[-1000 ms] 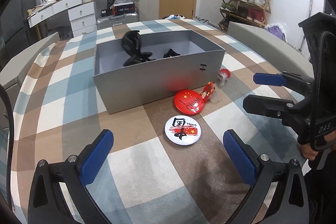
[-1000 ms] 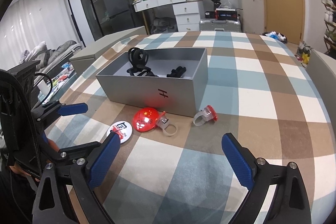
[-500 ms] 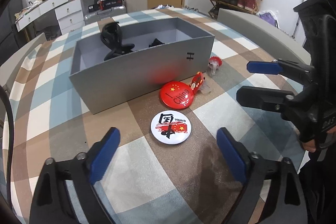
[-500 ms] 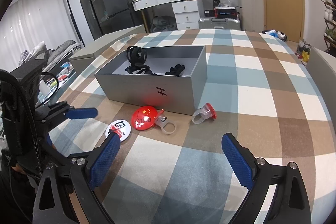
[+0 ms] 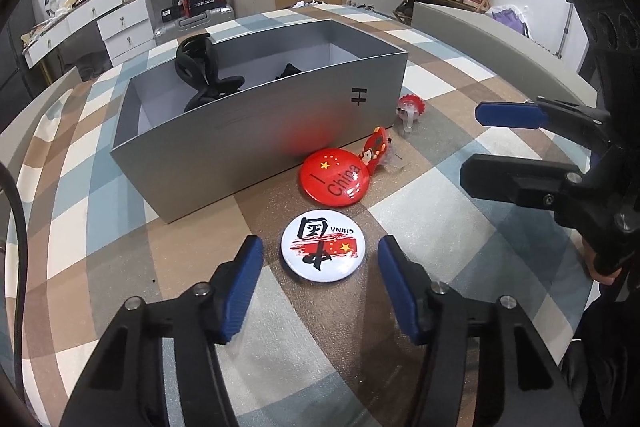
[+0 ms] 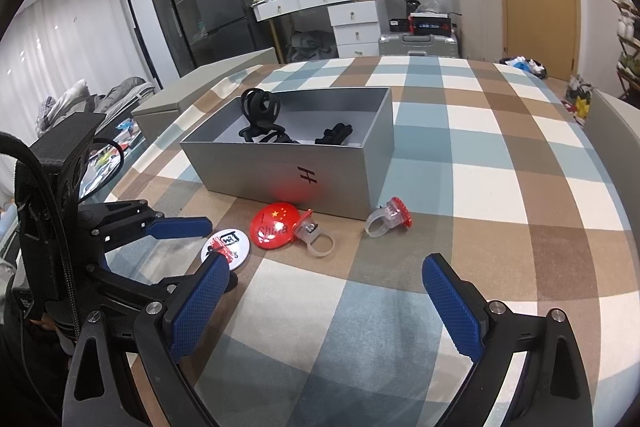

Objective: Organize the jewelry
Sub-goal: 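Grasp the white round badge with the left tool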

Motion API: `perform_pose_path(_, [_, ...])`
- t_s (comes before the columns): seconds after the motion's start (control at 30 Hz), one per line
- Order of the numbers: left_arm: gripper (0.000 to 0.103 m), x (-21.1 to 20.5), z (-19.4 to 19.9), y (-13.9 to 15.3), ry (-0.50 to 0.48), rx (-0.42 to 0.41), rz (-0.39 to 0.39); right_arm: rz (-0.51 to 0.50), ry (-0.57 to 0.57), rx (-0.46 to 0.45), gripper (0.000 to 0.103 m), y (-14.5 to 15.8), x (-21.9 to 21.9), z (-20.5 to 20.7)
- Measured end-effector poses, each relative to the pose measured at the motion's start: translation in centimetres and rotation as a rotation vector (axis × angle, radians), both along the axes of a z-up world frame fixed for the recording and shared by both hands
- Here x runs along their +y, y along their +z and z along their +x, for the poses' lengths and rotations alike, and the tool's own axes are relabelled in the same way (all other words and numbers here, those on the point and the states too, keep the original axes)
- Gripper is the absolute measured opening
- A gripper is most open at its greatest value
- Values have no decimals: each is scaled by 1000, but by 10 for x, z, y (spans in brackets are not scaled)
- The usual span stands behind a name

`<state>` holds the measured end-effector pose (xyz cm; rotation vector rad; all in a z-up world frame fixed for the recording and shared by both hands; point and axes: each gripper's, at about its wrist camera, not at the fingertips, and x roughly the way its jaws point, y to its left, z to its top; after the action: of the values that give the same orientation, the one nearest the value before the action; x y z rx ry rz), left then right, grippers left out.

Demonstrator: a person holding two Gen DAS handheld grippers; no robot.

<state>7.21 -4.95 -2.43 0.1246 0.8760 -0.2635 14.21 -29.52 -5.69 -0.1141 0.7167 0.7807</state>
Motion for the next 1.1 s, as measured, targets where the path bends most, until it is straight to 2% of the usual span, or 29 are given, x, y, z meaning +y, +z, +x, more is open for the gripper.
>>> perform_pose_path(0.07, [50, 0, -1, 0, -1, -2, -1, -1, 1, 0, 98, 0, 0, 0])
perform_pose_path(0.17, [37, 1, -2, 1, -5, -10, -4, -1, 3, 1, 98, 0, 0, 0])
perform_pose_path(0.43, [37, 0, -1, 3, -10, -12, -12, -1, 4, 3, 98, 0, 1, 0])
perform_pose_path(0.77, [37, 10, -11, 11, 24, -67, -50, -11, 11, 0, 97, -4, 4, -1])
perform_pose_path(0.93, [37, 14, -8, 11, 41, -73, -68, -9, 11, 11, 90, -4, 5, 3])
perform_pose_path(1.1, [37, 16, -7, 11, 49, -73, -77, 3, 61, 49, 72, -5, 14, 6])
